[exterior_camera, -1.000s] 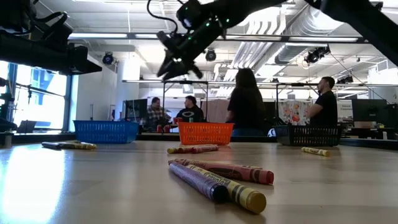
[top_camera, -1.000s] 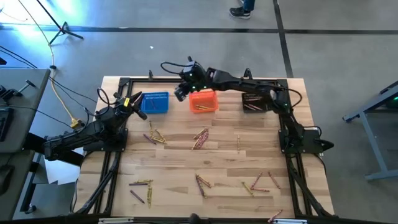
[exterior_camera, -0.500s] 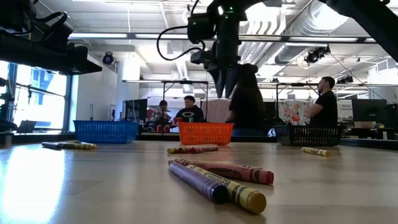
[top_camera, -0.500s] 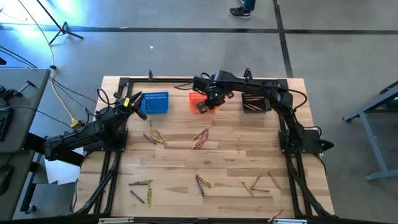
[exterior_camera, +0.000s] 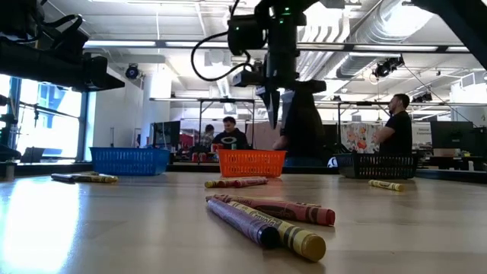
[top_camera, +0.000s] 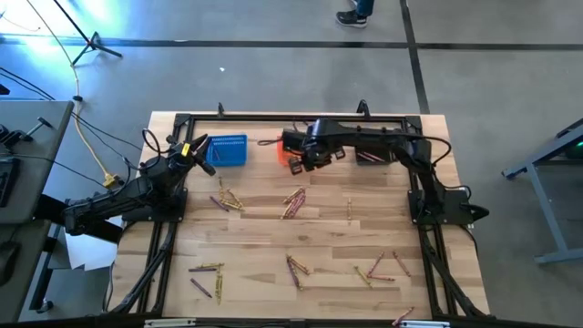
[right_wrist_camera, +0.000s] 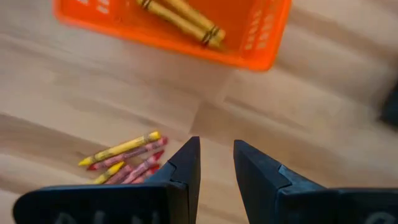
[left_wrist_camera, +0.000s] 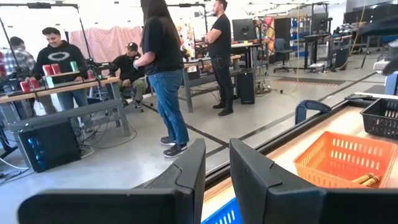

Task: Sort crayons
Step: Put the yellow crayon into the orange bin

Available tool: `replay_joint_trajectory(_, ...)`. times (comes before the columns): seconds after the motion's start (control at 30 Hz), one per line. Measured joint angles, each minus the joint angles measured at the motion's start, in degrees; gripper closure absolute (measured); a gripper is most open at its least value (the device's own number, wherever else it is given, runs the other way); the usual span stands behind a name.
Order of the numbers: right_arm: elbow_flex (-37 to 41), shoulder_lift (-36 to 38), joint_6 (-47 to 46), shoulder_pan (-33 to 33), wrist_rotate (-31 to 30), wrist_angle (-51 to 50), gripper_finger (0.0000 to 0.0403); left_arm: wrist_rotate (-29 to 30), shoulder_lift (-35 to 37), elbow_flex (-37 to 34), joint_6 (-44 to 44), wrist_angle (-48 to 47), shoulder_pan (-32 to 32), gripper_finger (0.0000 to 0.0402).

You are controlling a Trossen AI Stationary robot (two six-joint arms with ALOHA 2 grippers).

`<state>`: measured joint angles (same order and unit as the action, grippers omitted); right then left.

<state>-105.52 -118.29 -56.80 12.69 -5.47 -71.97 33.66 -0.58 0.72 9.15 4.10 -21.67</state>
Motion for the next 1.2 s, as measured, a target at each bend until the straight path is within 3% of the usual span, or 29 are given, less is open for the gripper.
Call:
replay_joint_trajectory(0.3, 20.7, 11.8, -15.3, -5.4, 1.4, 13.4, 0.032, 0.0, 0.0, 0.0, 0.0, 0.0, 0.0, 0.0342)
replay_joint_trajectory(0.57, 37.7, 20.1, -34.9, -13.3, 3.0, 16.4, 0.032, 0.0, 0.0, 0.0, 0.0, 0.0, 0.0, 0.0342)
replay_joint_trajectory(0.83, 45.3, 21.3, -45.2, -19.8, 5.0, 21.6, 0.032, 0.0, 0.0, 0.0, 0.0, 0.0, 0.0, 0.0342)
replay_joint_trajectory(1.2, 53.1, 21.4, -47.3, -19.4, 4.9, 28.9, 0.032, 0.0, 0.0, 0.0, 0.0, 0.0, 0.0, 0.0342)
